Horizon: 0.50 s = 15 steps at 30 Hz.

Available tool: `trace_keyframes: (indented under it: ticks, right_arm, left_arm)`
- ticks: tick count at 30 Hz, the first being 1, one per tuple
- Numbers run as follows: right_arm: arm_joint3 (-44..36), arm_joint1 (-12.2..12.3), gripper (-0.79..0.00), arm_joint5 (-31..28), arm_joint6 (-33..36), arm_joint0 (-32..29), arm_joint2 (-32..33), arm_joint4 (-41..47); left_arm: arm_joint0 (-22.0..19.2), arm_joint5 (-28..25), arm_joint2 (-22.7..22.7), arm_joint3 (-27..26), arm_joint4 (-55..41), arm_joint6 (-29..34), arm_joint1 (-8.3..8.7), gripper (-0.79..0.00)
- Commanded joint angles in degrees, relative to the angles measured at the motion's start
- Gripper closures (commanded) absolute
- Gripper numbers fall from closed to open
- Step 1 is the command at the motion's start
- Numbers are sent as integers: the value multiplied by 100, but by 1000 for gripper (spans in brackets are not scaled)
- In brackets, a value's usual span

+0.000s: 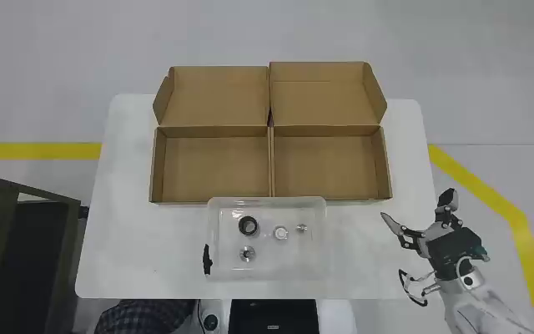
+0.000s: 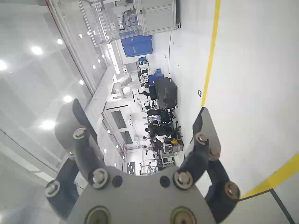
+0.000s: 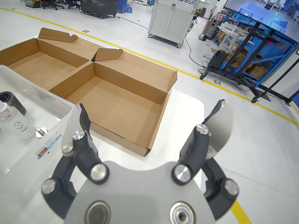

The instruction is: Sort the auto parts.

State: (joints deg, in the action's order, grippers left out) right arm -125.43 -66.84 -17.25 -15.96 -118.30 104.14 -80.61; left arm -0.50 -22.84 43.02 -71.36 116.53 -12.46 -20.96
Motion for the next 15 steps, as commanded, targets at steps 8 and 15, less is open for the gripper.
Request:
trace_keyframes:
  ticks: [8,15]
  right_arm:
    - [0,0,-785,0,0,0,0,0]
    - [-160,22,-785,-513,347,224,-378,-160]
  left_arm:
    - [0,0,0,0,0,0,0,-784]
    - [0,0,0,0,0,0,0,-785]
